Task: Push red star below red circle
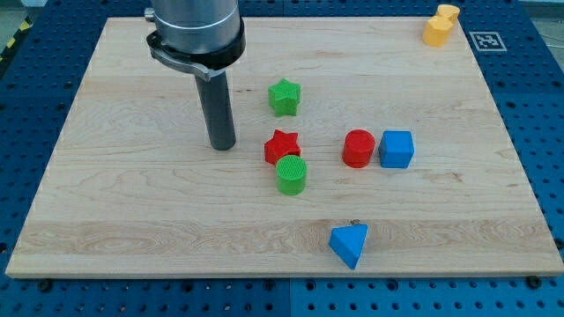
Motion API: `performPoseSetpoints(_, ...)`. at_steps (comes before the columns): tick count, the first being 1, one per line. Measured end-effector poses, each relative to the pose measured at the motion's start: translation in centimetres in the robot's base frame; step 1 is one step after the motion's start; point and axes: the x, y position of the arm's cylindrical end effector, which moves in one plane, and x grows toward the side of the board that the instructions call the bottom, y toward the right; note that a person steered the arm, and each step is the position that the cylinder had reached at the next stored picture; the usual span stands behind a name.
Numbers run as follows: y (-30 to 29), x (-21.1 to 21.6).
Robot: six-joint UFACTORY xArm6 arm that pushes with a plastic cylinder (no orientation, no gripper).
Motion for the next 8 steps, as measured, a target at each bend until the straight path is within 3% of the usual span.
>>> performPoseSetpoints(2,0.4,0.8)
performPoseSetpoints(8,9.8,0.9)
